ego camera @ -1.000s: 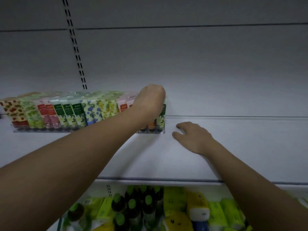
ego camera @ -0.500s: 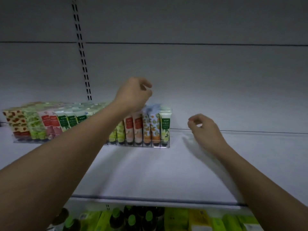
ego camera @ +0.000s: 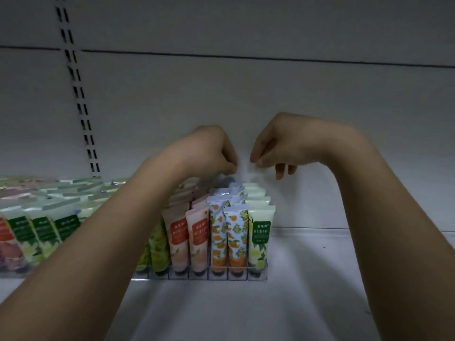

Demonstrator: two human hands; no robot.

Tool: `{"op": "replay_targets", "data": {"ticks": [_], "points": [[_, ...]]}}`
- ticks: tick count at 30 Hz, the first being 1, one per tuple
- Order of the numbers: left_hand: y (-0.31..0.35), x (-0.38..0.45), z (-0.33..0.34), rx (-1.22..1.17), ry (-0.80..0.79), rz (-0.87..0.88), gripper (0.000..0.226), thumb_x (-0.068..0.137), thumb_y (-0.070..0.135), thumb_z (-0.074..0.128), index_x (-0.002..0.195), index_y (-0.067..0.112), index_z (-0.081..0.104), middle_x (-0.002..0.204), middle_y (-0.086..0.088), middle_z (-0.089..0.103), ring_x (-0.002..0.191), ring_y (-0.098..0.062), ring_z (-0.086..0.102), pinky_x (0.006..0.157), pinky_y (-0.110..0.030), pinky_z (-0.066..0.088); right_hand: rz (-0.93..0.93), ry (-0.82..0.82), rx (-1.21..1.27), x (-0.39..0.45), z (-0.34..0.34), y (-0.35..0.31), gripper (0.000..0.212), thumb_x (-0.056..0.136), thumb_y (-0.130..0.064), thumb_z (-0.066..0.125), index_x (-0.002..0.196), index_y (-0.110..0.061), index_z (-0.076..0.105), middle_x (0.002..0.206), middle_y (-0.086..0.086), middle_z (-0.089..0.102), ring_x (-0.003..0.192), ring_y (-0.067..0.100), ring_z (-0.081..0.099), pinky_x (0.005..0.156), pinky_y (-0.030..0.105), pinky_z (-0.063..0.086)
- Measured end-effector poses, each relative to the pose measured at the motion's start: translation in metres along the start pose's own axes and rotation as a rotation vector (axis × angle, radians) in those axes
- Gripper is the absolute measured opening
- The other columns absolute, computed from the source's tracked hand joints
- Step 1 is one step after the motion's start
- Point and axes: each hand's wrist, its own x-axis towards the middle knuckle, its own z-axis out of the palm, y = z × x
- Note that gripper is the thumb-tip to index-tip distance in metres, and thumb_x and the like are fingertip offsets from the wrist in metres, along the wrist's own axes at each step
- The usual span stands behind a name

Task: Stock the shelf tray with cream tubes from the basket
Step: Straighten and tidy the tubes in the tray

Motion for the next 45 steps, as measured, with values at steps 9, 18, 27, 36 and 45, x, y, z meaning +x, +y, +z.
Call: {"op": "replay_targets", "data": {"ticks": [9,18,27,36,45], "points": [[0.004,-0.002,0.015,0.023,-0.048,0.066,0.010,0.076,0.020,0.077,0.086,0.023,0.079,0.076,0.013,0.071,0.070,0.000,0.061,0.064,-0.012,0.044,0.092,-0.123,-0.050,0.018,0.030,0.014,0.011,0.084,-0.004,0.068,0.086,-0.013,0.075,0.071,0.010,0.074,0.059,0.021,0.072,0.056,0.025,0.057],[0.003,-0.001,0.015,0.086,-0.036,0.004,0.013,0.075,0.018,0.077,0.088,0.023,0.077,0.082,0.008,0.071,0.083,-0.011,0.066,0.075,-0.024,0.051,0.048,-0.093,-0.028,0.021,0.032,0.015,0.013,0.082,0.000,0.070,0.085,-0.011,0.075,0.068,0.006,0.073,0.061,0.017,0.073,0.068,0.033,0.062],[-0.003,-0.001,0.017,0.006,-0.069,0.024,0.015,0.075,0.014,0.076,0.084,0.025,0.078,0.059,0.021,0.059,0.058,0.011,0.056,0.050,0.000,0.036,0.030,-0.055,-0.055,0.021,0.034,0.010,0.011,0.080,0.001,0.072,0.084,-0.009,0.076,0.071,0.008,0.074,0.058,0.015,0.072,0.061,0.022,0.059],[-0.007,-0.002,0.005,-0.008,-0.004,0.023,0.016,0.074,0.013,0.077,0.086,0.023,0.079,0.060,0.021,0.061,0.053,0.010,0.056,0.052,0.002,0.037,-0.031,0.080,-0.007,0.017,0.025,0.011,0.011,0.078,-0.005,0.074,0.080,-0.016,0.075,0.064,-0.001,0.072,0.052,0.014,0.070,0.055,0.024,0.059],[-0.009,-0.007,0.000,0.137,-0.021,-0.055,0.014,0.073,0.012,0.074,0.081,0.022,0.078,0.057,0.014,0.064,0.052,0.003,0.058,0.070,-0.025,0.054,-0.114,0.108,-0.053,0.021,0.042,-0.008,0.010,0.075,-0.011,0.073,0.076,-0.021,0.075,0.064,-0.005,0.071,0.038,0.011,0.062,0.050,0.019,0.053]]}}
